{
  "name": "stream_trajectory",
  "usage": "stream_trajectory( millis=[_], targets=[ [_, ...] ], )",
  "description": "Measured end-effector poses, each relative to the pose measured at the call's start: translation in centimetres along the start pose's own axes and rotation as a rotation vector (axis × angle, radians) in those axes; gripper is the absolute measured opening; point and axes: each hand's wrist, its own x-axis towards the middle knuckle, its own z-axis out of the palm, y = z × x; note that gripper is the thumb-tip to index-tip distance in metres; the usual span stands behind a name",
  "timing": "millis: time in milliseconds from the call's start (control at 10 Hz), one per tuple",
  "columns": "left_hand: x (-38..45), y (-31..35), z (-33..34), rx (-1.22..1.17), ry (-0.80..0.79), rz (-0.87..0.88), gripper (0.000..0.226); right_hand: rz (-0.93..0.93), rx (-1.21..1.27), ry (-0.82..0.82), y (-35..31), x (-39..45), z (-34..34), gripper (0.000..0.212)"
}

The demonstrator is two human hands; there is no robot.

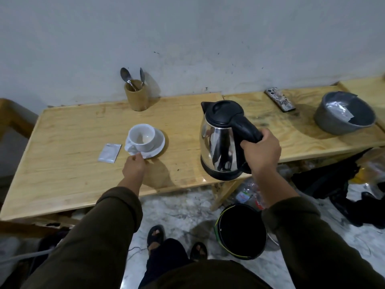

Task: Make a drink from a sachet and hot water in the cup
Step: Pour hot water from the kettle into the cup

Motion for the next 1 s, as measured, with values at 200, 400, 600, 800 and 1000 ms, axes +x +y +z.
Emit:
stream_trajectory(
  millis=[200,400,600,800,1000],
  targets=[
    [1.4,-0.3,-1.6,-0.269,0.023,-0.145,0.064,-0.249,-0.195,-0.136,-4.8,0.8,0.6,0.017],
    [2.0,0.0,-3.6,-0.448,-0.094,-0.255,0.066,-0.433,-0.395,-0.301,-10.0,0.8,3.3,0.022],
    [2.3,0.1,-4.4,-0.418,-0.149,-0.264,0.069,-0.542,-0.632,-0.435,-13.2,0.5,6.4,0.016],
    [2.2,0.3,-4.5,-0.412,-0.198,-0.213,0.059,-0.570,-0.766,-0.495,-14.8,0.2,9.0,0.015],
    [2.4,0.3,-4.6,-0.385,-0.218,-0.214,0.059,-0.537,-0.841,-0.527,-16.2,-0.2,10.4,0.013]
  ],
)
